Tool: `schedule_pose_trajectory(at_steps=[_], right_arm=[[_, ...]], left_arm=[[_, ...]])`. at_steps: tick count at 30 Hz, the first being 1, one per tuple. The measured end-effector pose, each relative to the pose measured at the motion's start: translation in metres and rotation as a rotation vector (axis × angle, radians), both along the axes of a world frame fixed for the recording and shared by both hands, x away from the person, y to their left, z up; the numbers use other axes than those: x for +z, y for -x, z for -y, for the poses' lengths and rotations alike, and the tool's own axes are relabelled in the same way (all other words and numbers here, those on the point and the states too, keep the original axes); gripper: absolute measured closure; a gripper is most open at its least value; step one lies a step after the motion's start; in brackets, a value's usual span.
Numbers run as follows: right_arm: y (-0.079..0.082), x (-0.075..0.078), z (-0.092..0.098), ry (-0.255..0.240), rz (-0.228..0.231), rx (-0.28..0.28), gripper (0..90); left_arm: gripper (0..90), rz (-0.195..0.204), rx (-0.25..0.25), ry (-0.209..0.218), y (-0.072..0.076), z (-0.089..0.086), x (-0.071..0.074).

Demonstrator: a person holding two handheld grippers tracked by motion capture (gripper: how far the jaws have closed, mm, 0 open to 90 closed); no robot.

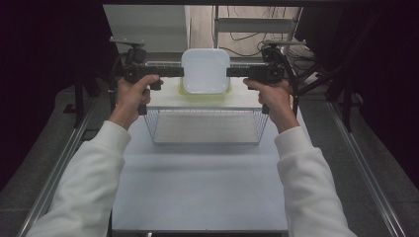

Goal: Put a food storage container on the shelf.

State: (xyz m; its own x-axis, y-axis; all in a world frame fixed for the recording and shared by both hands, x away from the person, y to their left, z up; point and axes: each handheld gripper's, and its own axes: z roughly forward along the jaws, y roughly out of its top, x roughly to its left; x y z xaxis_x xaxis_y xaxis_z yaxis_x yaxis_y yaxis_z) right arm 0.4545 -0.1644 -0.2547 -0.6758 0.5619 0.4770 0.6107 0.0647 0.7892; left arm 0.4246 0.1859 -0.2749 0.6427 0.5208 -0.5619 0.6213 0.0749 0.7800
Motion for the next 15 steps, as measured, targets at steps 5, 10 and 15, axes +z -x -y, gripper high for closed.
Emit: schedule_pose_trajectory(at_steps=[5,10,15], right_arm=[[-0.009,-0.003,-0.002,0.003,-0.029,-0.004,78.0],[-0.017,-0.005,-0.001,-0.015,-0.057,-0.010,78.1],[-0.024,-0.003,-0.001,-0.028,-0.081,-0.008,78.1]], left_arm=[[80.9,-0.026,0.006,0.007,-0.008,-0.001,-0.005],[80.9,-0.058,0.000,0.040,-0.016,-0.003,-0.010],[80.8,-0.088,-0.006,0.080,-0.025,-0.006,-0.014]])
